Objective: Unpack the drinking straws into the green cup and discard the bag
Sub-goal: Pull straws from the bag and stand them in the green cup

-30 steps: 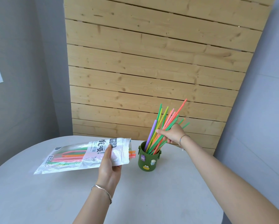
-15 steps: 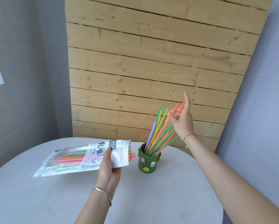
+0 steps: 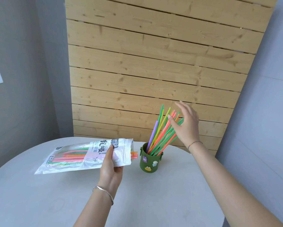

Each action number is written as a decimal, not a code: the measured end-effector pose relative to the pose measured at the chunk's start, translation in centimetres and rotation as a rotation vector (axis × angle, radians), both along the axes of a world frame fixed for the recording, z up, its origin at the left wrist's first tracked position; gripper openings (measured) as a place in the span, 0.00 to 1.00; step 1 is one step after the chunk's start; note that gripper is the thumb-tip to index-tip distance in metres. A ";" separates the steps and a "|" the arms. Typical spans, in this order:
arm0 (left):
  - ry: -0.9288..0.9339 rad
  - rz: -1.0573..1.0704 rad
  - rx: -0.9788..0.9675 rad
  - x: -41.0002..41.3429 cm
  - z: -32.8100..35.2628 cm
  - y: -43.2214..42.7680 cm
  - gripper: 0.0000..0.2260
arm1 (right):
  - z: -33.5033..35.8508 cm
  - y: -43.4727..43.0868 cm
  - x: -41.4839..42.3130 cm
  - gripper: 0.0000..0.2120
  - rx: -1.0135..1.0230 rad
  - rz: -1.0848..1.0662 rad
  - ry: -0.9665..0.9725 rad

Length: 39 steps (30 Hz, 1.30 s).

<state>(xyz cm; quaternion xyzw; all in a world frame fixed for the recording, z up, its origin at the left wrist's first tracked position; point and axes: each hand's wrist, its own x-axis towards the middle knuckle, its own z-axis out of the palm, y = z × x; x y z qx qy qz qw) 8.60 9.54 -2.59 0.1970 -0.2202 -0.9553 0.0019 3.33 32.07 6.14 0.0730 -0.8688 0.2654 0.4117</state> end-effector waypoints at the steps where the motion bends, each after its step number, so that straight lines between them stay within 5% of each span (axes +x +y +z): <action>1: 0.000 0.002 -0.005 0.1 0.1 -0.1 0.19 | 0.0 -0.7 0.8 0.19 -0.046 0.021 0.071; 5: 0.058 0.003 -0.078 0.3 0.0 0.0 0.20 | -2.2 -5.7 4.9 0.11 -0.327 0.171 0.168; 13: 0.181 0.006 -0.476 2.8 0.8 0.8 0.14 | -7.9 -13.3 8.2 0.18 -1.532 0.464 -0.588; 17: 0.371 -0.058 -0.735 3.5 1.3 0.9 0.19 | -9.1 -12.4 7.5 0.30 -1.896 0.702 -0.663; 23: 0.391 -0.072 -0.738 3.6 1.2 1.1 0.21 | -9.7 -12.1 7.1 0.24 -1.855 0.594 -0.607; 27: 0.237 -0.060 -0.522 3.0 0.8 0.5 0.17 | -9.4 -12.0 7.1 0.10 -1.398 0.396 -0.485; 31: 0.140 -0.073 -0.384 2.5 0.3 0.0 0.18 | -9.6 -11.9 7.3 0.07 -1.062 0.342 -0.439; 39: 0.115 -0.034 -0.238 1.7 0.3 -1.2 0.14 | -7.7 -8.5 6.9 0.09 -0.945 0.349 -0.255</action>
